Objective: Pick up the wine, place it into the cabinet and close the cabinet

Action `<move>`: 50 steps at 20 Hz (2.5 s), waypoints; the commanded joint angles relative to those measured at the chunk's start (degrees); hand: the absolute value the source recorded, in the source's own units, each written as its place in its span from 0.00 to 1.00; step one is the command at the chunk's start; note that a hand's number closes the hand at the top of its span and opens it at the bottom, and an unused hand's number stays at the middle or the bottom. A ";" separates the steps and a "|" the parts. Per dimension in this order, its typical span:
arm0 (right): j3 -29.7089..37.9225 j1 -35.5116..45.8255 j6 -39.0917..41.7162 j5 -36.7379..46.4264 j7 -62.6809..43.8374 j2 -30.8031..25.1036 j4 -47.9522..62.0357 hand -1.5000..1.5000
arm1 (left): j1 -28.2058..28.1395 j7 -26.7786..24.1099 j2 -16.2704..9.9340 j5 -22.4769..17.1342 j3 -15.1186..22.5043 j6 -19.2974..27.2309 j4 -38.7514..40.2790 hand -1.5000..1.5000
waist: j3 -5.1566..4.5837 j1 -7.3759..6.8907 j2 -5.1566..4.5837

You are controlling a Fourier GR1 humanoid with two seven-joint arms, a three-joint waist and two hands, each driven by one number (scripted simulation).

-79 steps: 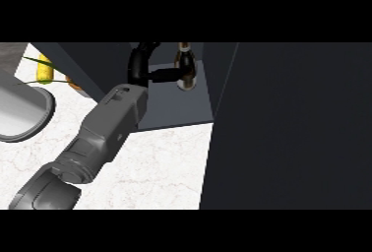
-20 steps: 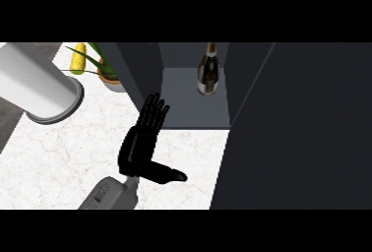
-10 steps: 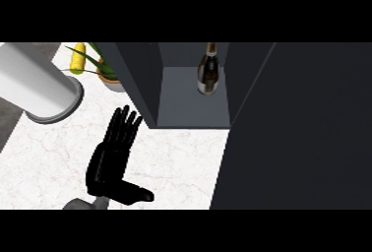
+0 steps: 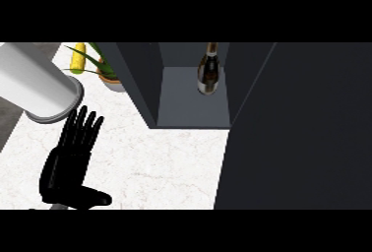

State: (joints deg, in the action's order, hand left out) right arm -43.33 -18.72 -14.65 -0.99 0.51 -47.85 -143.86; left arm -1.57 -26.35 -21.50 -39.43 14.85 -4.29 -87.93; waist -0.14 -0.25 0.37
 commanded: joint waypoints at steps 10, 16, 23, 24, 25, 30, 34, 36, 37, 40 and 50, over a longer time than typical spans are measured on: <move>-5.85 5.54 0.66 -0.08 -10.14 4.82 -11.44 1.00 | -4.40 2.49 -9.10 -6.41 -9.46 -8.95 -0.66 0.00 | -0.09 -0.73 -0.20; -7.56 9.22 1.52 -1.17 -10.29 9.41 -7.94 1.00 | -3.78 2.48 -10.88 -8.53 -11.98 -13.17 1.61 0.00 | -0.17 -1.20 -0.33; -6.39 14.61 2.49 -4.06 -13.54 14.54 -4.34 1.00 | -2.18 3.69 -11.51 -8.77 -12.46 -13.23 0.71 0.00 | -0.28 -2.75 -0.62; -5.91 16.05 2.45 -4.29 -14.07 15.84 -2.59 1.00 | -1.36 3.84 -11.00 -9.41 -12.53 -13.30 1.28 0.00 | -0.31 -2.92 -0.82; -5.61 16.80 3.00 -4.80 -15.54 15.81 -3.48 1.00 | -1.50 4.03 -12.23 -9.44 -13.32 -14.20 1.96 0.00 | -0.33 -2.88 -0.76; -2.78 25.33 3.02 -6.74 -19.37 22.11 3.43 1.00 | -0.10 5.91 -13.31 -10.80 -13.60 -15.34 2.00 0.00 | -0.39 -4.95 -1.14; -2.10 35.77 1.51 -5.41 -25.93 29.47 9.72 1.00 | -0.81 5.46 -13.12 -11.15 -14.18 -16.96 4.41 0.00 | -0.42 -4.25 -0.69; -1.24 42.93 -0.07 -5.19 -30.55 35.20 14.59 1.00 | -1.29 5.76 -11.66 -9.74 -12.59 -15.10 3.02 0.00 | -0.34 -3.93 -0.52; 0.30 46.55 -0.90 -5.66 -32.77 37.87 16.15 1.00 | 1.08 5.92 -12.49 -10.77 -14.42 -15.17 5.26 0.00 | -0.43 -3.48 -0.68; 4.07 58.11 -2.09 -4.81 -37.68 46.48 26.34 1.00 | -0.51 5.30 -13.26 -10.73 -15.95 -16.53 5.74 0.00 | -0.15 -2.33 -0.45; 12.50 72.17 -4.10 -15.78 -27.58 47.78 50.27 1.00 | 0.69 4.99 -12.19 -8.81 -19.06 -17.88 9.57 0.00 | 0.11 -0.77 -0.63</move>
State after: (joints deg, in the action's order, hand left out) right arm -35.12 53.03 -22.41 -12.69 -32.61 -1.04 -101.27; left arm -1.65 -21.07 -33.83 -49.30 -2.79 -21.77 -80.08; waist -0.13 -1.73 -0.11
